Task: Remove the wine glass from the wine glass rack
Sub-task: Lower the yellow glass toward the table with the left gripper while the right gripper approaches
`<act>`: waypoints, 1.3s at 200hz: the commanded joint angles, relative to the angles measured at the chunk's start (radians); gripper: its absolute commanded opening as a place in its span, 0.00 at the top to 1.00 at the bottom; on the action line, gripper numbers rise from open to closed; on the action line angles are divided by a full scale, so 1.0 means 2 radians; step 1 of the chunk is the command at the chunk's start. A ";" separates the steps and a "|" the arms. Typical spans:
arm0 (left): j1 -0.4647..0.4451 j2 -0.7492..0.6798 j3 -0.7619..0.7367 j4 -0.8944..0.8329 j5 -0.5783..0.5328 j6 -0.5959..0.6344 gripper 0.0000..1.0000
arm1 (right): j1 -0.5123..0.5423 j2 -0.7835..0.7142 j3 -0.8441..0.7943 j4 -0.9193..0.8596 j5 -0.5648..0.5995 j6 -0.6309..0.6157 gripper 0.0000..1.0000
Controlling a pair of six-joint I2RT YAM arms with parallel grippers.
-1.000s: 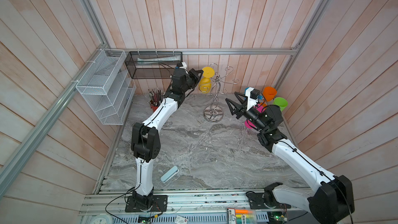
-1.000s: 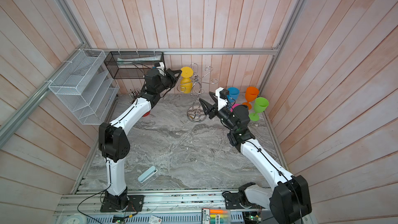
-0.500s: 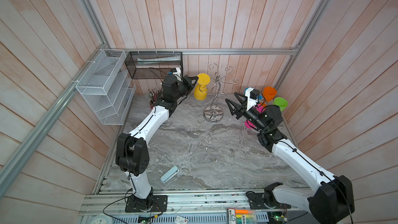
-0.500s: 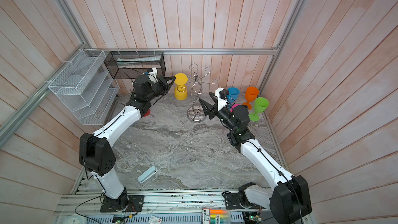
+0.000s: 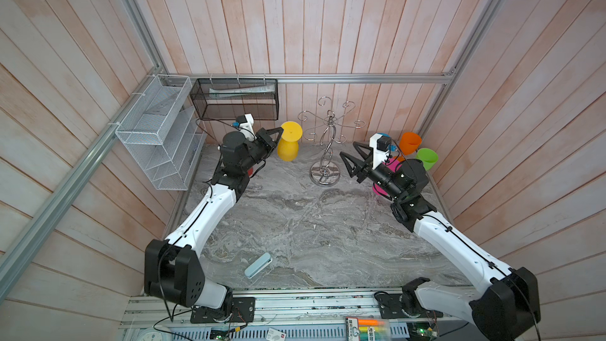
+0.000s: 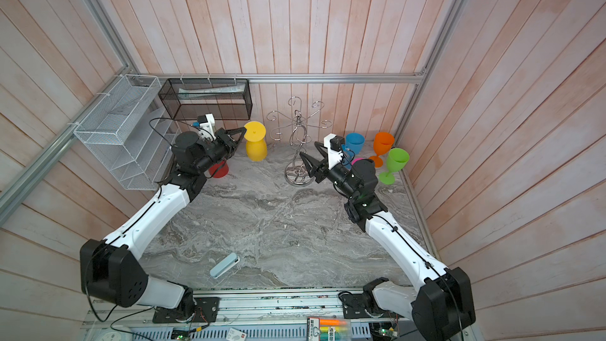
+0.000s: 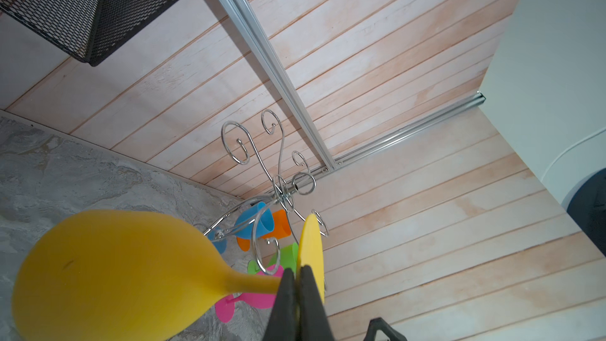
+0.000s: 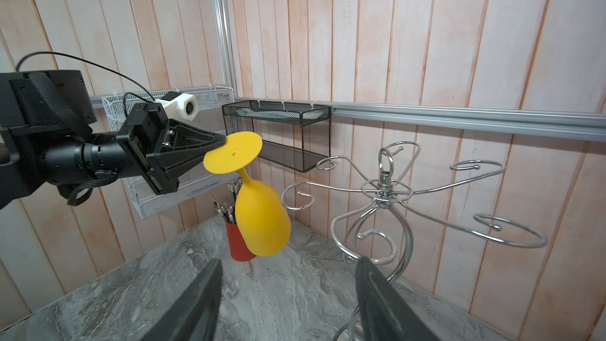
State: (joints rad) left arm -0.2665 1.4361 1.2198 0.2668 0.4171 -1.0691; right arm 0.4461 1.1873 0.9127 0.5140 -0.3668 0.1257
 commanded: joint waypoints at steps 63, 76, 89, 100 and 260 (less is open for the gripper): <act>-0.022 -0.220 -0.180 -0.016 0.080 0.244 1.00 | 0.059 -0.037 0.038 -0.169 0.108 0.124 0.37; -0.047 -0.246 -0.199 -0.039 0.057 0.309 1.00 | 0.063 -0.054 0.029 -0.201 0.123 0.164 0.37; -0.073 -0.265 -0.217 -0.052 0.043 0.367 1.00 | 0.068 -0.071 0.023 -0.231 0.126 0.193 0.37; -0.101 -0.283 -0.235 -0.053 0.014 0.409 1.00 | 0.074 -0.085 0.019 -0.255 0.133 0.218 0.37; -0.548 -0.114 -0.397 0.351 -0.506 0.954 1.00 | 0.084 -0.194 -0.087 -0.405 0.082 0.547 0.43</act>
State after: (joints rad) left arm -1.3155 1.1389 0.4408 0.7021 -0.4263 0.6384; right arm 0.6003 0.8330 0.7723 -0.2321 -0.1490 1.1530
